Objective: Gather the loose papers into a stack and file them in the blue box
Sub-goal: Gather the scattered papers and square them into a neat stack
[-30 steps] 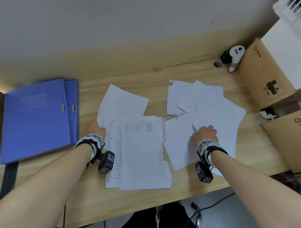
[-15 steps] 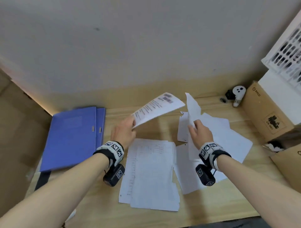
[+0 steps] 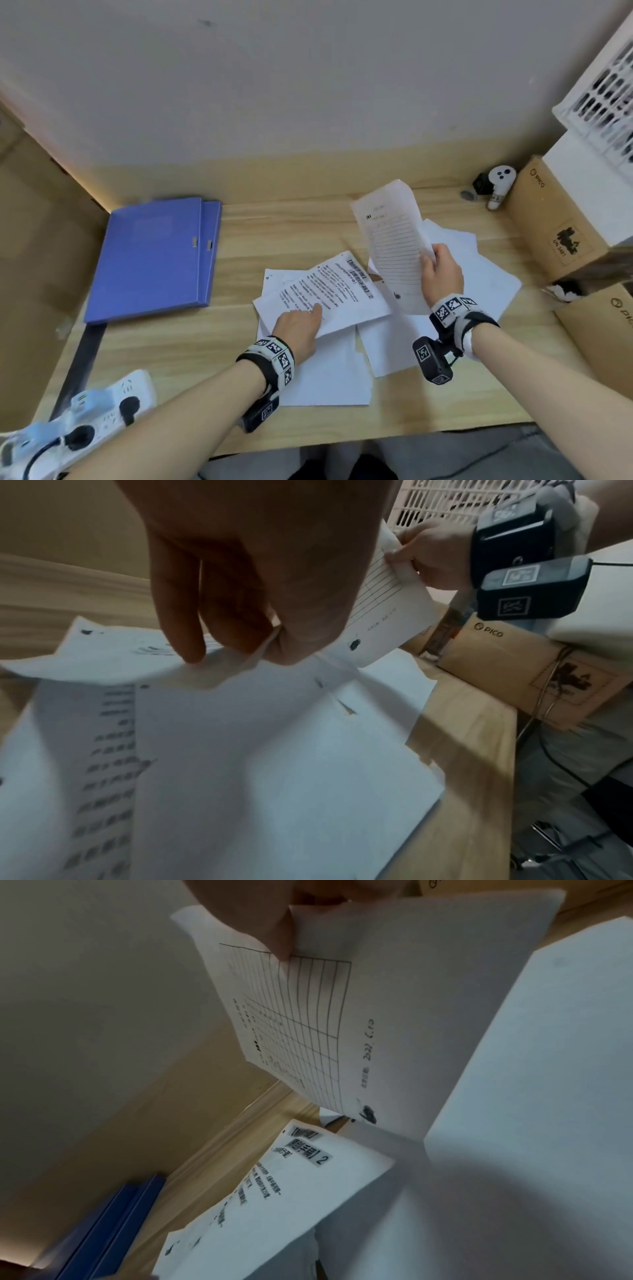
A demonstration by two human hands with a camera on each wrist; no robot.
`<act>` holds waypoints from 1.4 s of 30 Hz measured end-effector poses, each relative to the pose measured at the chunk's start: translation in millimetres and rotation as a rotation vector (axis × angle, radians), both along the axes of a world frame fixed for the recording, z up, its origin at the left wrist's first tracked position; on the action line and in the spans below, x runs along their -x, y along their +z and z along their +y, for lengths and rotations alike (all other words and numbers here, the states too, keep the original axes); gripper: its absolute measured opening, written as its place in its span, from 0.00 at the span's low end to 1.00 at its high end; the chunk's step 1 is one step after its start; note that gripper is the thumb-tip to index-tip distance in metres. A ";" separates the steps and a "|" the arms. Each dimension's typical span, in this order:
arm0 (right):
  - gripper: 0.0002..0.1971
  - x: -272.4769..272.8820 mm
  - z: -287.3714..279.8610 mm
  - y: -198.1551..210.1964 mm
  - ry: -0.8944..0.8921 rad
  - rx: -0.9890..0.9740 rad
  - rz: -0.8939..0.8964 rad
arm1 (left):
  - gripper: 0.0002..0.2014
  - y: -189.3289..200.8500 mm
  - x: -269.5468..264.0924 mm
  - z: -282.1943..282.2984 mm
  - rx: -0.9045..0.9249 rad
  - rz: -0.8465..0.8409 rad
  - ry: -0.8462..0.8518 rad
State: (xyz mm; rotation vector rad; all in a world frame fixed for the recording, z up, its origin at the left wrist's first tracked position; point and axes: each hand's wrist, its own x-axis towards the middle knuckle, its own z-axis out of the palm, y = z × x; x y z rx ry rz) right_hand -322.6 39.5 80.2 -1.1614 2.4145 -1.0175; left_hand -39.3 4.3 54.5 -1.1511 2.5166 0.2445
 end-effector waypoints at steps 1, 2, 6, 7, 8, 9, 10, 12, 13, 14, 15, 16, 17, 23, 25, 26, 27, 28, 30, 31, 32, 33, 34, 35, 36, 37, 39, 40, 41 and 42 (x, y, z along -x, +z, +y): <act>0.07 0.7 0.4 2.8 0.003 0.011 0.002 | 0.34 5.0 4.4 0.1 0.025 -0.006 0.004; 0.07 0.7 0.3 6.8 0.010 0.021 0.005 | 0.34 11.4 9.4 -0.5 0.046 -0.016 0.010; 0.07 -1.4 -2.6 22.0 0.005 0.049 0.001 | 0.19 46.9 27.4 -0.8 0.040 -0.042 0.039; 0.07 -3.0 -2.6 25.6 0.007 0.059 -0.004 | 0.15 54.5 30.2 0.7 0.021 -0.033 0.036; 0.07 -4.9 -2.1 29.7 0.014 0.069 -0.013 | 0.13 60.2 32.6 2.8 -0.006 -0.026 0.031; 0.07 -6.7 -1.3 32.8 0.024 0.076 -0.025 | 0.11 64.0 34.5 5.9 -0.049 -0.021 0.036; 0.07 -8.7 -0.3 35.8 0.035 0.084 -0.037 | 0.09 65.9 36.4 10.0 -0.110 -0.015 0.052; 0.07 -10.9 1.6 39.2 0.054 0.092 -0.060 | 0.04 65.5 39.9 19.5 -0.250 0.010 0.104; 0.07 -10.4 2.8 39.3 0.061 0.088 -0.074 | 0.03 62.8 42.1 24.1 -0.325 0.032 0.148; 0.07 -9.5 4.3 39.8 0.068 0.082 -0.091 | 0.05 59.1 44.5 27.7 -0.395 0.056 0.202; 0.07 -7.8 5.7 40.4 0.076 0.078 -0.106 | 0.08 54.6 47.3 30.1 -0.459 0.076 0.259; 0.08 -5.6 6.8 41.8 0.086 0.078 -0.113 | 0.10 49.4 49.8 32.1 -0.517 0.093 0.309; 0.08 -3.1 7.1 43.3 0.096 0.086 -0.113 | 0.13 44.2 51.9 33.5 -0.569 0.100 0.350; 0.06 4.8 0.4 54.9 0.151 0.139 -0.187 | 0.34 9.9 54.7 36.6 -0.757 0.049 0.451; 0.06 1.4 -0.3 55.1 0.161 0.164 -0.248 | 0.18 5.1 47.3 34.0 -0.636 0.099 0.453; 0.06 -1.1 0.1 53.5 0.164 0.174 -0.274 | 0.13 2.8 41.2 31.1 -0.572 0.121 0.466; 0.06 -4.0 1.4 50.9 0.164 0.177 -0.297 | 0.11 0.9 33.8 28.0 -0.523 0.139 0.488; 0.07 -7.0 3.3 46.6 0.162 0.165 -0.314 | 0.14 -2.4 26.6 24.0 -0.489 0.151 0.520; 0.08 -12.0 8.6 31.5 0.143 0.111 -0.328 | 0.21 -9.6 11.6 15.9 -0.448 0.167 0.591; 0.09 -13.8 11.5 21.2 0.126 0.080 -0.328 | 0.23 -12.5 4.4 12.4 -0.437 0.180 0.628; 0.09 -15.0 14.6 10.2 0.108 0.042 -0.328 | 0.23 -15.6 -2.1 9.1 -0.423 0.190 0.663; 0.09 -16.5 18.1 -1.5 0.091 -0.004 -0.328 | 0.23 -19.3 -8.1 6.4 -0.412 0.200 0.695; 0.10 -18.4 22.3 -12.4 0.074 -0.052 -0.324 | 0.24 -23.1 -13.1 4.1 -0.396 0.217 0.722; 0.11 -19.8 26.6 -23.6 0.056 -0.098 -0.316 | 0.25 -27.5 -17.2 2.1 -0.380 0.236 0.747; 0.12 -20.6 32.0 -33.8 0.035 -0.143 -0.308 | 0.26 -31.8 -20.3 0.4 -0.366 0.256 0.771; 0.12 -21.5 37.6 -42.8 0.013 -0.186 -0.301 | 0.27 -36.2 -22.3 -0.9 -0.357 0.276 0.789; 0.09 -21.0 49.1 -60.8 -0.008 -0.299 -0.254 | 0.29 -44.9 -23.9 -3.3 -0.360 0.299 0.808; 0.08 -20.1 53.8 -68.2 0.005 -0.364 -0.212 | 0.29 -48.5 -24.1 -4.9 -0.361 0.303 0.814; 0.08 -19.8 58.4 -74.8 0.025 -0.429 -0.169 | 0.29 -52.5 -24.7 -5.7 -0.355 0.307 0.819; 0.09 -19.8 62.3 -80.4 0.041 -0.484 -0.137 | 0.29 -56.3 -25.1 -6.4 -0.344 0.305 0.829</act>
